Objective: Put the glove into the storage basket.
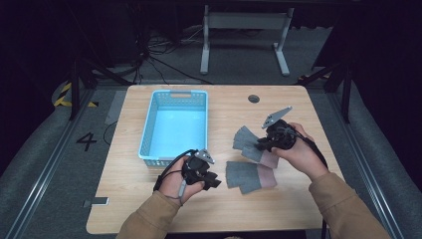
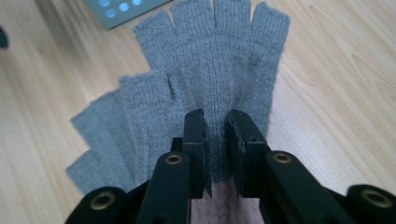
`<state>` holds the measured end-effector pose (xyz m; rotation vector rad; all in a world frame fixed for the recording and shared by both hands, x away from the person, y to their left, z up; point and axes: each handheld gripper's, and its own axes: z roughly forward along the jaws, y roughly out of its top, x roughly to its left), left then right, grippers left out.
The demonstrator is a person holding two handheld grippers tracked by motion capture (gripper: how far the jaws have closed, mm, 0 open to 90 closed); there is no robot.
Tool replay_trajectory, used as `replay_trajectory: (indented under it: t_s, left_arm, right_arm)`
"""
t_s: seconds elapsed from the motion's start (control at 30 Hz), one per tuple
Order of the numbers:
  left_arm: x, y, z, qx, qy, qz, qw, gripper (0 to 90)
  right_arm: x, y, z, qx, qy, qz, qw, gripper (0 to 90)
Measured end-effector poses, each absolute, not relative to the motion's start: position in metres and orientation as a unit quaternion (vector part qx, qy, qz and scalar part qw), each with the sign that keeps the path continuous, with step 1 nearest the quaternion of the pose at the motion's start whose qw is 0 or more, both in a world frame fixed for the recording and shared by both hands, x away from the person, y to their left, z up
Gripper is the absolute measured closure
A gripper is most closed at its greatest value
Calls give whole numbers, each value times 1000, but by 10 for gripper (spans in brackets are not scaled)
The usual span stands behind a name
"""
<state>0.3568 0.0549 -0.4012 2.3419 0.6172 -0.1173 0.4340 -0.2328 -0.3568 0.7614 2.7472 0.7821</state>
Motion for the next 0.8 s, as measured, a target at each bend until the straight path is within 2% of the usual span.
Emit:
replay_trajectory:
  t_s: [0.37,0.8]
  left_arm:
    - [356,54,-402,906,237,-47,349,698]
    - [355,53,-404,907,237,-50,345,707]
  right_arm:
    - [417,-232,-365,212,939,261,68,782]
    - [404,-227,-389,164,952,254,45,781]
